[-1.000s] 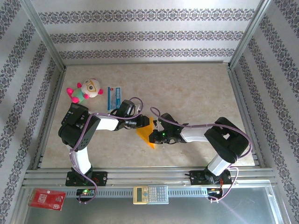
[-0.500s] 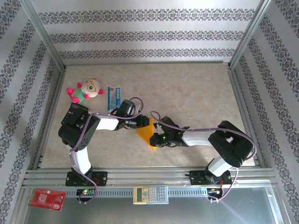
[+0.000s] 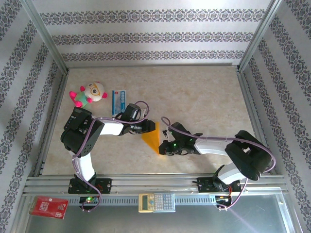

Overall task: Fold a paper plane with a square sheet of paper (pick it up from the middle)
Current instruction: Fourth fold the wing at the center of the table.

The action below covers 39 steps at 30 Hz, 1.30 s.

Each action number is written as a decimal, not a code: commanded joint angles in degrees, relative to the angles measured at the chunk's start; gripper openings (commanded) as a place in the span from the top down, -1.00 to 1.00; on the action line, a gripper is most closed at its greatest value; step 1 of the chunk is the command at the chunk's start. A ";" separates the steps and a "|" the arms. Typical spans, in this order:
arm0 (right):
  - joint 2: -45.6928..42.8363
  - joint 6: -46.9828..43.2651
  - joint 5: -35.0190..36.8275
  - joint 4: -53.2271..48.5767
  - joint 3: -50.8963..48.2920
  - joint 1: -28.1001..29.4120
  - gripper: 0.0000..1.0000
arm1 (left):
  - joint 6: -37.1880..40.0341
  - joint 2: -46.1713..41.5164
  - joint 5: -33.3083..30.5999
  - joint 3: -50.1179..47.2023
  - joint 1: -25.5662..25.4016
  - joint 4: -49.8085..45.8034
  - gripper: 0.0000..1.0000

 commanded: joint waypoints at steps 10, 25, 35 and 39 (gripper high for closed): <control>8.13 -2.53 -0.24 -1.82 13.81 -0.55 1.00 | 1.48 1.98 -5.96 -1.26 1.03 -7.64 0.40; 16.11 -4.17 3.10 -3.25 14.64 -1.59 1.00 | 1.49 1.69 -5.75 -1.42 1.04 -7.46 0.40; 16.22 -4.52 4.01 -4.19 13.64 -2.26 1.00 | 1.43 1.86 -5.53 -1.43 1.02 -7.45 0.40; 15.75 -4.38 4.10 -4.38 13.52 -2.61 1.00 | 1.57 1.96 -5.63 -1.37 1.00 -7.43 0.40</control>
